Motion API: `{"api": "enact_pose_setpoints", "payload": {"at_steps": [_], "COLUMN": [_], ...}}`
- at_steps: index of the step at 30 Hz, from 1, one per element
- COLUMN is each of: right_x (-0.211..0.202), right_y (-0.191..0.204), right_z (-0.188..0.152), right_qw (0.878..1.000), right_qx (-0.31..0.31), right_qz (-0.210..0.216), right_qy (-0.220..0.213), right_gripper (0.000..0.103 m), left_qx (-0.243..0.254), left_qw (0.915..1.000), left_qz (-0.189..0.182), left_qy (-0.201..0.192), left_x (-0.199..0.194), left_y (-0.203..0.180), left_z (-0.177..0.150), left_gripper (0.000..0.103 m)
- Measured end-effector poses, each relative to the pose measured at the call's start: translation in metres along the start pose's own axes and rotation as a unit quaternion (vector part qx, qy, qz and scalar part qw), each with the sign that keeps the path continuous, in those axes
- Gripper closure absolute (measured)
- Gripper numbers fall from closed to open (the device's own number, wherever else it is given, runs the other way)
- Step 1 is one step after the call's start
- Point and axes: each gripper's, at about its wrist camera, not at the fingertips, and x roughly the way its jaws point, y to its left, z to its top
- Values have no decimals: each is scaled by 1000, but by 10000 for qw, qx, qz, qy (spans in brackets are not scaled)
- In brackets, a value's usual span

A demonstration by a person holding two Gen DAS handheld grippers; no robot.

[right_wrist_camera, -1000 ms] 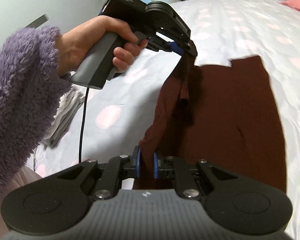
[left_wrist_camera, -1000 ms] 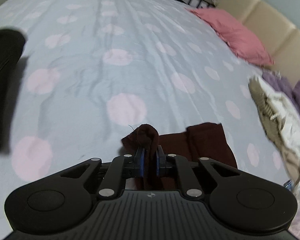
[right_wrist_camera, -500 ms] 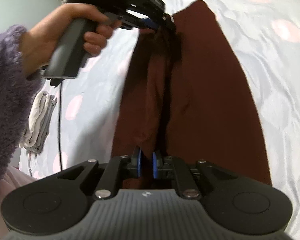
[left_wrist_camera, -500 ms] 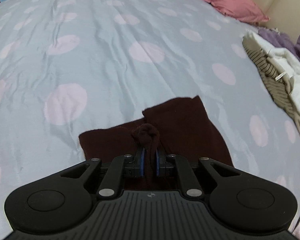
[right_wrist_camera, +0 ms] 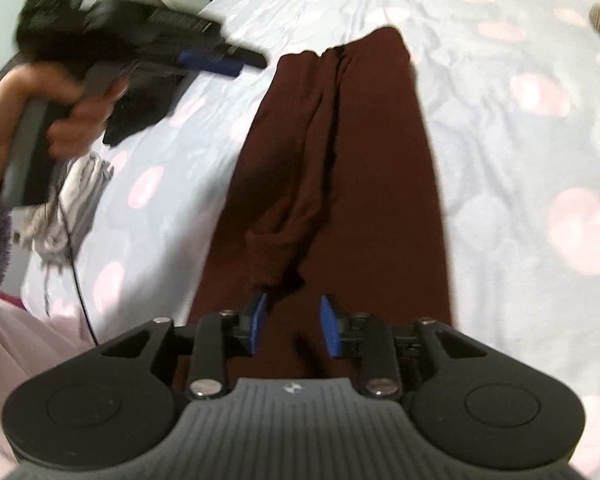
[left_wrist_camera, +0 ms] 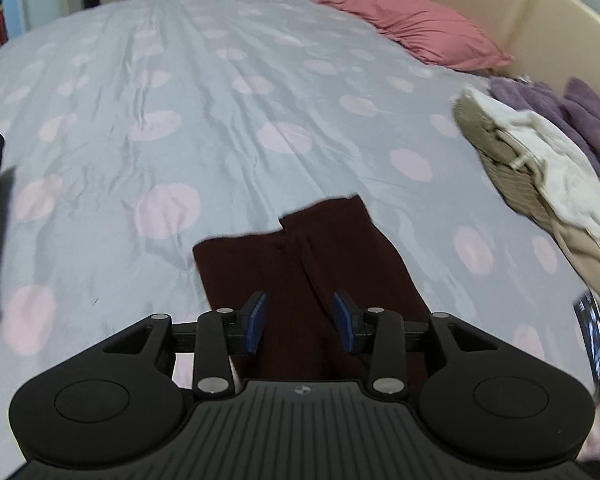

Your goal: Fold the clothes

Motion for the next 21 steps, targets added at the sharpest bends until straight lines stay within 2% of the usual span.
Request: {"api": "enact_pose_setpoints", "payload": {"at_steps": [3,7,11,14,16,21], "right_x": [-16,-31,-25,-14,-5,19], "right_y": [-1,-1,-1,7,13,30], "right_z": [-6,-22,-32,-43,-50,-57], "right_qw": [9973,9840,9780,9739,9704,9559], "right_qx": [-684,-1691,-1972,-2141,-2253,-2613], "right_qz": [-270,-564,-643,-687,-785,-1148], "right_qy": [29,-48,-226,-311,-367,-697], "right_gripper": [65,64,57,57,57,57], "left_qx": [146,511,903,1192,1261,1584], "left_qw": [9999,9981,9942,9886,9865,9758], "left_qz": [8,233,501,821,963,1479], "left_qy": [-85,-251,-309,-408,-413,-283], "left_x": [-22,-46,-60,-62,-60,-40], "left_y": [-12,-40,-69,-95,-106,-122], "left_z": [-27,-73,-113,-143,-162,-187], "left_gripper": [68,68,67,62,62,62]}}
